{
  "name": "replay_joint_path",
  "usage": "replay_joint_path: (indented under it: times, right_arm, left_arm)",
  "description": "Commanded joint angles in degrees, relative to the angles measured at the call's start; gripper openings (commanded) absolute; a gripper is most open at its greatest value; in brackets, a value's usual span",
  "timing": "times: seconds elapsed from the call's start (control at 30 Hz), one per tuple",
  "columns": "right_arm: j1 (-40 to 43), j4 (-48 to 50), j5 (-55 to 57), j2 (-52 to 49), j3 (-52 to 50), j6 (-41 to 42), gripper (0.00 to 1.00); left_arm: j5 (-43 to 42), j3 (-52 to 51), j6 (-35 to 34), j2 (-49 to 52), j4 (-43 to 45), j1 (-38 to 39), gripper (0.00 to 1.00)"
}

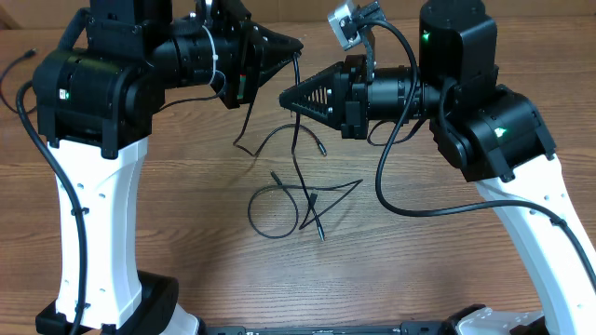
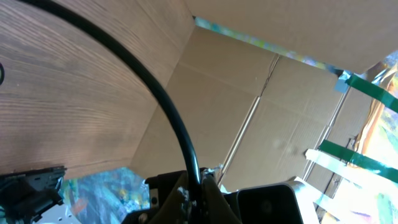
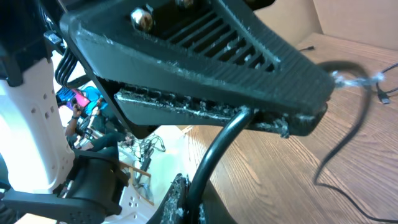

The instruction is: Untangle cables

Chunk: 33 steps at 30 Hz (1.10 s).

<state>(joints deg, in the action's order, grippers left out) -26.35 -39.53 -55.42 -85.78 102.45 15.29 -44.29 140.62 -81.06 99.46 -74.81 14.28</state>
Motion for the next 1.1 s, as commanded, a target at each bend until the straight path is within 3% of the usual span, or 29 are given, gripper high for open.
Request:
replay_joint_path:
  times: [0.0, 0.1, 0.13, 0.2, 0.23, 0.47, 0.77, 0.9, 1.07]
  right_arm:
    - [-0.2, 0.3, 0.5, -0.1, 0.7, -0.3, 0.27]
    - [-0.2, 0.1, 0.5, -0.1, 0.7, -0.3, 0.5]
    - [-0.2, -0.2, 0.5, -0.1, 0.7, -0.3, 0.61]
    - [-0.2, -1.2, 0.5, -0.1, 0.7, -0.3, 0.92]
    - [-0.2, -1.7, 0.5, -0.1, 0.7, -0.3, 1.0]
    - [4.1, -6.5, 1.2, -0.1, 0.7, -0.3, 1.0]
    - [17.2, -19.5, 20.1, -0.1, 0.7, -0.1, 1.0]
    - [20.2, -25.5, 29.7, -0.2, 0.6, -0.1, 1.0]
    - [20.3, -28.8, 30.3, -0.2, 0.2, -0.2, 1.0]
  left_arm:
    - [-0.7, 0.5, -0.2, 0.6, 0.1, 0.4, 0.04]
    - [1.9, 0.5, -0.2, 0.6, 1.2, 0.4, 0.04]
    - [2.8, 0.5, -0.1, 0.6, 2.4, 0.4, 0.04]
    - [2.7, 0.5, 0.9, 0.6, 6.6, 0.3, 0.04]
    - [1.8, 0.5, 1.5, 0.6, 10.0, 0.3, 0.04]
    - [1.3, 0.7, -1.3, 0.2, 28.8, -1.5, 0.04]
    - [1.4, 1.3, 0.2, 0.1, 23.8, -7.7, 0.04]
    - [-0.8, 1.3, -5.8, 0.0, 32.1, -8.8, 0.04]
    - [-3.0, 1.3, -16.2, 0.0, 47.3, -8.7, 0.04]
